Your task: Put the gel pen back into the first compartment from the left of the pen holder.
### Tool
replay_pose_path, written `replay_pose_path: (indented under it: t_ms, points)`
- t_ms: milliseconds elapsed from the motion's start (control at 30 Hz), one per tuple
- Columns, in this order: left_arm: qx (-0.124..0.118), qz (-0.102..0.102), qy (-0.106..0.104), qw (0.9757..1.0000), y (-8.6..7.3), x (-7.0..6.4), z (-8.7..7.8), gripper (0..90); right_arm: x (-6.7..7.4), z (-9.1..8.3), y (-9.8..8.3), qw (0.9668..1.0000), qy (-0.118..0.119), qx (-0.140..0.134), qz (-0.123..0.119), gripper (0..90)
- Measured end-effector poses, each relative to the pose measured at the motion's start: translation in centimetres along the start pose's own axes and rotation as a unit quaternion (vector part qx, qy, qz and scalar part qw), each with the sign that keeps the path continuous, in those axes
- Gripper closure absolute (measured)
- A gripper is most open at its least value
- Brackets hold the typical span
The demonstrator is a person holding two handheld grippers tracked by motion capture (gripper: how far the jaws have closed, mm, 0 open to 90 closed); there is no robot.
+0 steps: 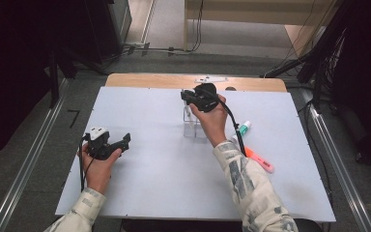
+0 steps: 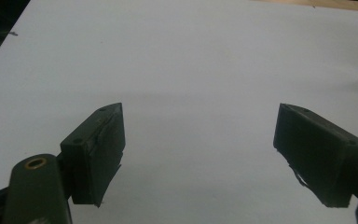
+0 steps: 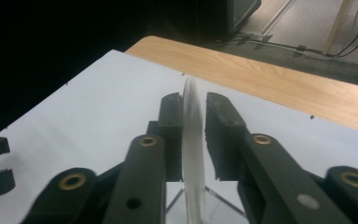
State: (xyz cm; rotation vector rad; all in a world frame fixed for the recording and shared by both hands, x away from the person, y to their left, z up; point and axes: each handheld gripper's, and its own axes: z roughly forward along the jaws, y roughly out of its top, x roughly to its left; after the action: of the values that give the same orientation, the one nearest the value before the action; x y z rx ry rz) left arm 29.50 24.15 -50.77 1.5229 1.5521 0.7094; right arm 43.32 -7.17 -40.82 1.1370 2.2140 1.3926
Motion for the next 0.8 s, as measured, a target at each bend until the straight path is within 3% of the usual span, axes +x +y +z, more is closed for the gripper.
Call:
replay_pose_path:
  t_ms: [133, 267, 400, 567, 800]
  points:
    - [0.000, 0.000, 0.001, 1.0000, 0.0, 0.0, 0.0, 17.2, -0.2, -0.5, -0.6, 1.0000, 0.005, -0.002, -0.004, 63.9]
    - [0.002, 0.001, 0.001, 1.0000, 0.0, 0.0, 0.0, 17.2, -0.3, -1.2, -1.0, 0.9999, 0.009, -0.005, -0.006, 46.7]
    - [0.002, 0.000, 0.001, 1.0000, 0.0, 0.0, 0.0, 17.2, -0.5, -2.0, -1.4, 0.9998, 0.015, -0.005, -0.009, 36.3]
    - [0.002, 0.001, 0.002, 1.0000, 0.0, 0.0, 0.0, 17.2, -0.6, -3.2, -2.2, 0.9995, 0.027, -0.003, -0.016, 27.6]
    - [0.002, 0.000, 0.002, 1.0000, 0.0, 0.0, 0.0, 17.2, -0.5, -4.5, -3.0, 0.9989, 0.034, 0.005, -0.032, 22.0]
